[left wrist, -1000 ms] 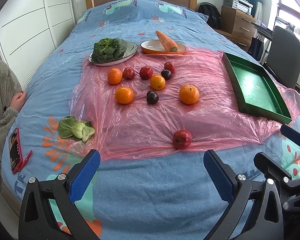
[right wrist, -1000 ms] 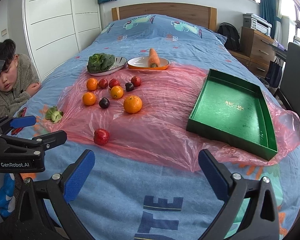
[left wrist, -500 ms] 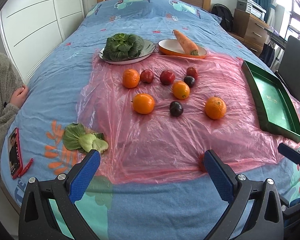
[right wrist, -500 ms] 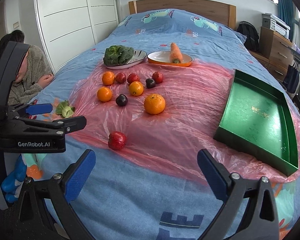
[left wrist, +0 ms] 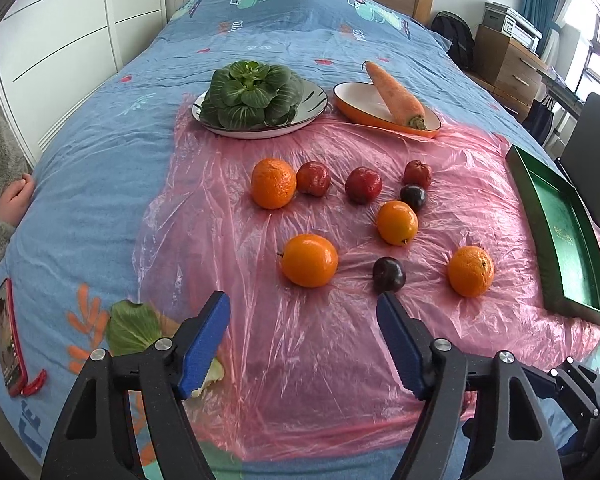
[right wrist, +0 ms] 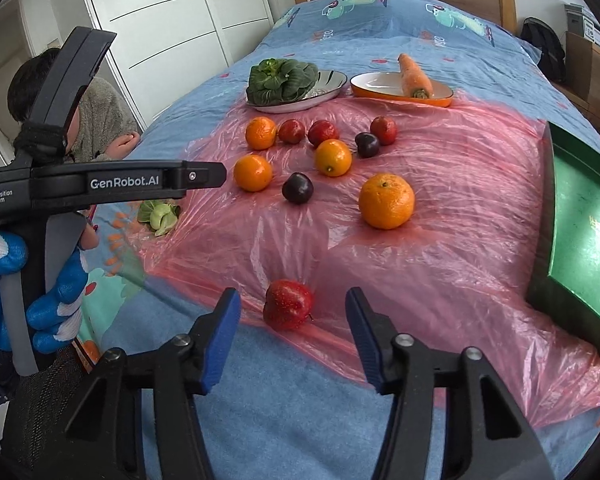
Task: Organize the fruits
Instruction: 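Grasp an orange with the left gripper while the right grasps a red apple, then carry the orange and apple to the green tray while opening the right gripper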
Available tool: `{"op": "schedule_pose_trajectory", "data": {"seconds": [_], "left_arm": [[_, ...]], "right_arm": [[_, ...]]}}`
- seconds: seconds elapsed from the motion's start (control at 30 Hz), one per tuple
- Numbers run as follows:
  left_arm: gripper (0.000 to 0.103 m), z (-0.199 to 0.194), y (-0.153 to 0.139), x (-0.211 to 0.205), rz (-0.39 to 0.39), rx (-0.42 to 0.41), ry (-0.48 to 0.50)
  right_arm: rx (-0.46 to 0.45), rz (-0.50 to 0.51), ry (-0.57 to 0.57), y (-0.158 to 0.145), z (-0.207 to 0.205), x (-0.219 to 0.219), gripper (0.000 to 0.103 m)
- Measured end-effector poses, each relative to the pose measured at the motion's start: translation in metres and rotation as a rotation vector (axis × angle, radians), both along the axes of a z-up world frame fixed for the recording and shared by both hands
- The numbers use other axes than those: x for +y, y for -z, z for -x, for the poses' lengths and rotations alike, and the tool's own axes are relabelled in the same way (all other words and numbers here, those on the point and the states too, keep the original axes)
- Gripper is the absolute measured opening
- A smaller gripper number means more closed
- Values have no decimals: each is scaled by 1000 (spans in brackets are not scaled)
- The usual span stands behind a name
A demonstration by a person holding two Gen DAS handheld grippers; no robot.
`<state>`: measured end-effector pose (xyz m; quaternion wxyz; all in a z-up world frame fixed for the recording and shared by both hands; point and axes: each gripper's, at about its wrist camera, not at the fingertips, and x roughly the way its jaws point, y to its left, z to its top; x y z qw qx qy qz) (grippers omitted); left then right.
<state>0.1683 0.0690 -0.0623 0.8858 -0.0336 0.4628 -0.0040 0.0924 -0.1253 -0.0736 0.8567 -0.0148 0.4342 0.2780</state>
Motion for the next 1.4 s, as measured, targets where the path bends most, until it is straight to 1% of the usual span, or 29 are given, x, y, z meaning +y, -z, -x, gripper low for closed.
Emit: {"op": "schedule_pose_trajectory", "data": {"seconds": [0.2, 0.37, 0.43, 0.47, 0.57, 0.63, 0.77, 0.8, 0.87, 0.9, 0.93, 0.97, 1.0, 1.2, 1.4], "left_arm": [[67, -27, 13, 0, -29, 14, 9], [66, -43, 25, 0, -53, 30, 21], [63, -47, 29, 1, -50, 39, 23], [63, -48, 32, 1, -50, 44, 23], [58, -51, 39, 3, -44, 57, 23], [58, -52, 42, 4, -31, 60, 29], [58, -52, 46, 2, -28, 61, 54], [57, -52, 47, 2, -24, 61, 58], [51, -52, 48, 2, -6, 61, 70], [46, -52, 47, 2, 3, 59, 77], [41, -52, 47, 2, 10, 56, 84], [38, -52, 46, 2, 19, 54, 92], [38, -51, 46, 2, 25, 52, 93], [38, -48, 41, 13, 74, 42, 89], [38, -40, 32, 25, 100, 30, 65]], "right_arm": [[22, 4, -9, 11, -9, 5, 94], [42, 7, -10, 19, -13, 4, 94], [53, 9, -15, 23, -15, 5, 84], [59, 12, -19, 25, -16, 6, 76], [60, 16, -27, 26, -17, 8, 75], [54, 28, -35, 26, -17, 11, 74], [41, 67, -52, 28, -15, 18, 74], [37, 73, -57, 28, -14, 19, 74], [30, 91, -67, 30, -13, 22, 74], [28, 102, -72, 30, -13, 24, 74], [28, 108, -75, 31, -13, 24, 70], [30, 106, -76, 31, -14, 24, 50], [36, 99, -74, 32, -14, 24, 48], [70, 39, -50, 31, -16, 14, 48], [63, 39, -56, 24, -11, 14, 48]]}}
